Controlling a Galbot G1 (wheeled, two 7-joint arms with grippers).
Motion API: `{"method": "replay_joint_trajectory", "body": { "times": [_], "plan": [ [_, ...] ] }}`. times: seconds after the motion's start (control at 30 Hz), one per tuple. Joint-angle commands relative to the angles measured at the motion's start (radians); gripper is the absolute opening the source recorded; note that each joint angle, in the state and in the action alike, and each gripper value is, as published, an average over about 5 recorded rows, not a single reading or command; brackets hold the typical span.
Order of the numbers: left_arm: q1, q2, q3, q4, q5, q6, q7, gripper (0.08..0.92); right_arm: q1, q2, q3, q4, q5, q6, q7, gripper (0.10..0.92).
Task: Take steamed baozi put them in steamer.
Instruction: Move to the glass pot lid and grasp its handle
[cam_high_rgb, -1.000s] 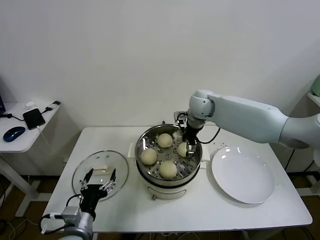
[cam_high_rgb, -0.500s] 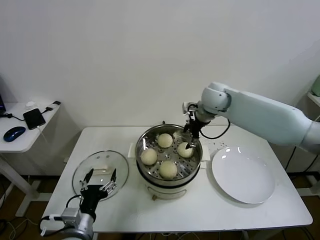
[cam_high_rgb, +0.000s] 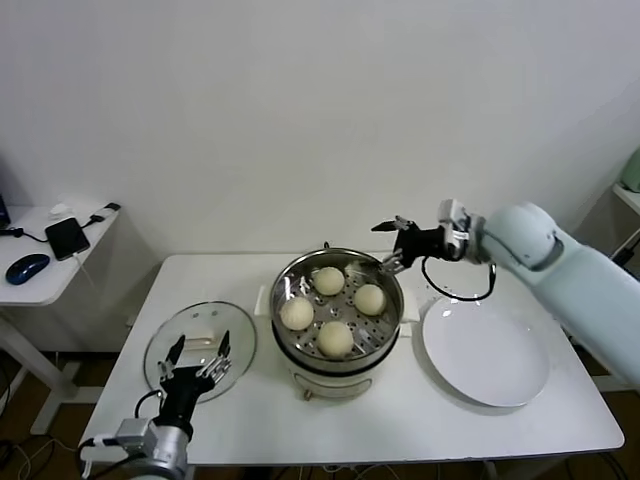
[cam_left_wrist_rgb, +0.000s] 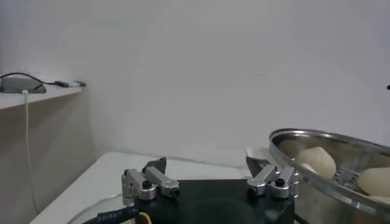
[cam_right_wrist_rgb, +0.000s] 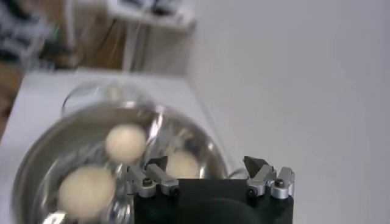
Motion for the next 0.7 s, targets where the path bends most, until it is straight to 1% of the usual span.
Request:
{"method": "replay_joint_trajectory", "body": {
  "times": [0.03, 0.17, 0.33, 0.43, 0.57, 0.63, 0.7],
  "plan": [
    [-0.002, 0.003, 0.009, 0.013, -0.045, -0.054, -0.022, 0.823, -0.793, 0.233, 0.834, 0.108, 0.066, 0.359, 0.345, 0.823],
    [-0.014, 0.011, 0.013, 0.026, -0.022, -0.071, -0.01, 0.823, -0.871, 0.387, 0.878, 0.1, 0.072, 0.468, 0.435, 0.823],
    [-0.046, 0.011, 0.008, 0.054, 0.035, -0.094, -0.004, 0.823, -0.945, 0.549, 0.893, 0.077, 0.071, 0.539, 0.482, 0.823],
    [-0.065, 0.013, -0.001, 0.071, 0.059, -0.102, -0.007, 0.823, -0.993, 0.589, 0.882, 0.073, 0.068, 0.561, 0.508, 0.823],
    [-0.091, 0.017, -0.014, 0.099, 0.124, -0.128, -0.004, 0.823, -1.047, 0.601, 0.86, 0.072, 0.062, 0.584, 0.562, 0.823],
    [-0.103, 0.02, -0.019, 0.116, 0.187, -0.141, -0.004, 0.823, -1.07, 0.593, 0.849, 0.082, 0.059, 0.587, 0.582, 0.823],
    [-0.117, 0.022, -0.03, 0.145, 0.316, -0.168, -0.004, 0.823, -1.087, 0.583, 0.841, 0.096, 0.053, 0.586, 0.592, 0.823]
  ]
}}
